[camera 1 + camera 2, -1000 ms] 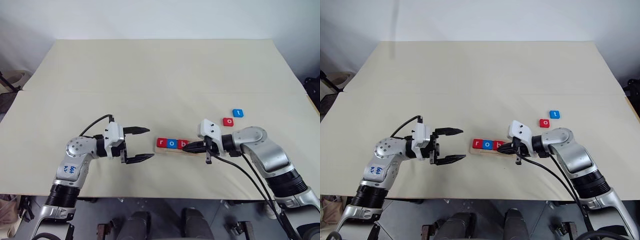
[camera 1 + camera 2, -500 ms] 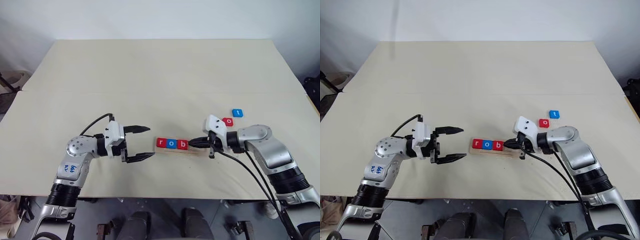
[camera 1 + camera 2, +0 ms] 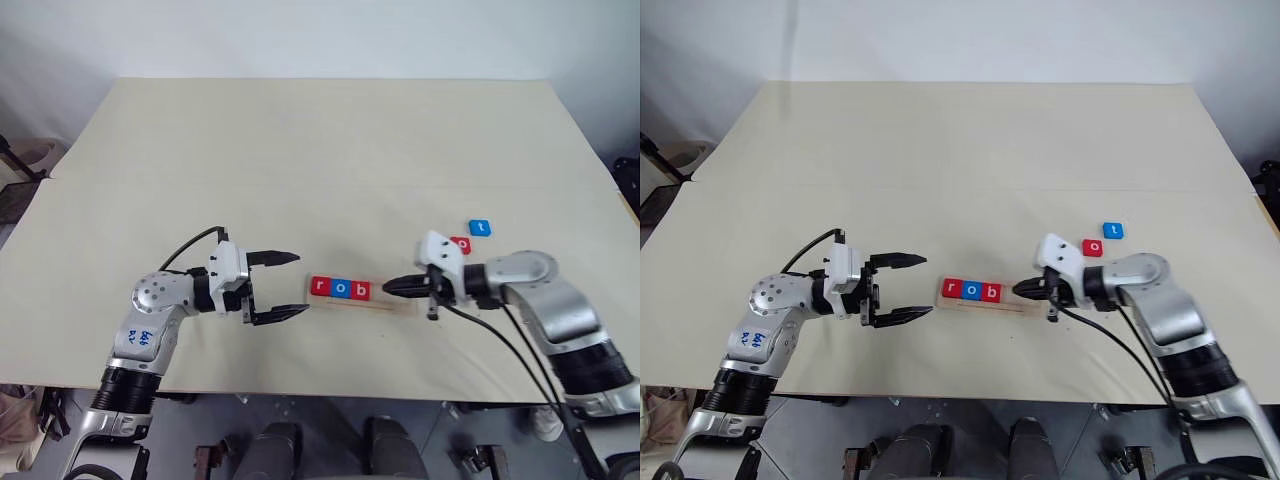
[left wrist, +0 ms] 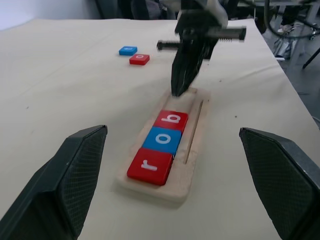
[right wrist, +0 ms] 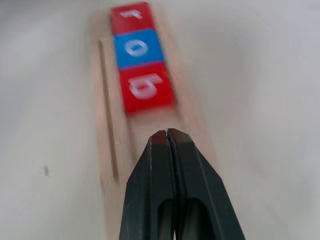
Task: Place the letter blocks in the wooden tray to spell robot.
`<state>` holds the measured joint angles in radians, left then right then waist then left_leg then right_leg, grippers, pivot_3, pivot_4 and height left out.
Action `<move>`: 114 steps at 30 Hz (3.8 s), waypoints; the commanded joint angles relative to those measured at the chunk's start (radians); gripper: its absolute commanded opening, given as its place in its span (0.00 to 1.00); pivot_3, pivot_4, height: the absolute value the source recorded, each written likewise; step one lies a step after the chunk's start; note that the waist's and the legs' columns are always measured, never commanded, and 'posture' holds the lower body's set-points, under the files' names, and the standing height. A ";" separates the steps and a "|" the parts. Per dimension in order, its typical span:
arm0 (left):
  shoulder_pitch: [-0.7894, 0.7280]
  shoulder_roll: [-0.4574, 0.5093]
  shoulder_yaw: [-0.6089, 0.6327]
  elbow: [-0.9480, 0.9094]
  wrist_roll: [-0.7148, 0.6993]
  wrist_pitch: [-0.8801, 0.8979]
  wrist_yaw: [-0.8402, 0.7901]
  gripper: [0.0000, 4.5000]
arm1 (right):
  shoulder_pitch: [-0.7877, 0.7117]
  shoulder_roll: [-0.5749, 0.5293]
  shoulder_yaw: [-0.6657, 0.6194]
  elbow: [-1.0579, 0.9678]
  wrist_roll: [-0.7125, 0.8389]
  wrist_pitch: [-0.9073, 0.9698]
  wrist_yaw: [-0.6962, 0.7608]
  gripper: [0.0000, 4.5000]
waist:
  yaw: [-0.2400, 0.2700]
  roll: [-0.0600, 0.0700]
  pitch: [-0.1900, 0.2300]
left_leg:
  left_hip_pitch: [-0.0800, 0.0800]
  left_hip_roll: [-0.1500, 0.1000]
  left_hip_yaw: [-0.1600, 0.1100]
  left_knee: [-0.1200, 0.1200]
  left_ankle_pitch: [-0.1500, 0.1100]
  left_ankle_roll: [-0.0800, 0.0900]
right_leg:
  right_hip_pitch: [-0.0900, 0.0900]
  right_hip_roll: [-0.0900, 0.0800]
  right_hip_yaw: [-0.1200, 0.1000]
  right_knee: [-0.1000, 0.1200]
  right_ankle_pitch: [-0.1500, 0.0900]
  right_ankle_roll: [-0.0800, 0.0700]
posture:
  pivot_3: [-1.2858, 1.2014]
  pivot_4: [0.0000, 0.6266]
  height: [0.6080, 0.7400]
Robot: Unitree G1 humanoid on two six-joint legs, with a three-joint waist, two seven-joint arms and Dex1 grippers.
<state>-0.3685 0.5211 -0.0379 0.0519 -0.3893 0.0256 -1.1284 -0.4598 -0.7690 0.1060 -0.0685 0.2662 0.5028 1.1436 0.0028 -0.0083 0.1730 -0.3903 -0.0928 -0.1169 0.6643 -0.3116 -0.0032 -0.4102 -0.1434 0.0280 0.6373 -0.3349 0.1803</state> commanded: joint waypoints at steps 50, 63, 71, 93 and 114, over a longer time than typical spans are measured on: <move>-0.080 -0.049 -0.003 0.106 0.020 -0.066 -0.033 1.00 | 0.011 0.009 -0.366 0.116 0.118 0.321 -0.521 0.99 | -0.004 0.000 0.000 | 0.002 0.000 0.003 0.000 0.000 0.000 | 0.001 0.000 0.002 0.001 0.000 0.000 | 0.52 0.24 1.00; -0.047 -0.048 -0.004 0.054 0.015 -0.044 -0.009 1.00 | -0.060 0.021 -0.325 0.149 0.105 0.381 -0.554 0.99 | -0.005 0.000 0.000 | 0.002 0.000 0.003 -0.001 0.000 0.000 | 0.000 0.000 0.002 0.002 0.000 0.000 | 0.52 0.24 1.00; -0.054 -0.049 -0.005 0.049 0.016 -0.033 -0.005 1.00 | -0.083 0.041 -0.320 0.118 0.101 0.443 -0.597 0.99 | -0.005 0.000 0.000 | 0.001 0.000 0.003 -0.001 0.000 0.000 | 0.000 0.000 0.002 0.002 0.000 0.000 | 0.52 0.24 1.00; -0.067 -0.054 -0.002 0.063 0.016 -0.036 -0.005 1.00 | -0.088 0.329 -0.314 -0.072 0.011 0.657 -0.994 0.50 | -0.008 0.000 0.000 | 0.001 0.000 0.003 -0.001 0.000 0.000 | -0.002 0.000 0.002 0.007 0.000 0.000 | 0.52 0.24 1.00; -0.048 -0.079 -0.035 0.072 0.001 0.002 -0.062 1.00 | 0.289 0.462 -0.486 -0.806 0.048 1.112 -1.028 0.33 | -0.004 0.001 0.000 | 0.001 0.000 0.001 -0.002 0.000 0.000 | -0.002 0.000 0.002 0.007 0.000 0.000 | 0.52 0.24 1.00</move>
<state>-0.4146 0.4445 -0.0700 0.1332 -0.3681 0.0278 -1.1766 -0.1878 -0.3149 -0.3572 -0.8107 0.3192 1.6030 0.1241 -0.0012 -0.0078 0.1727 -0.3895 -0.0930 -0.1154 0.6625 -0.3115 -0.0029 -0.4122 -0.1432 0.0303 0.6442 -0.3347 0.1803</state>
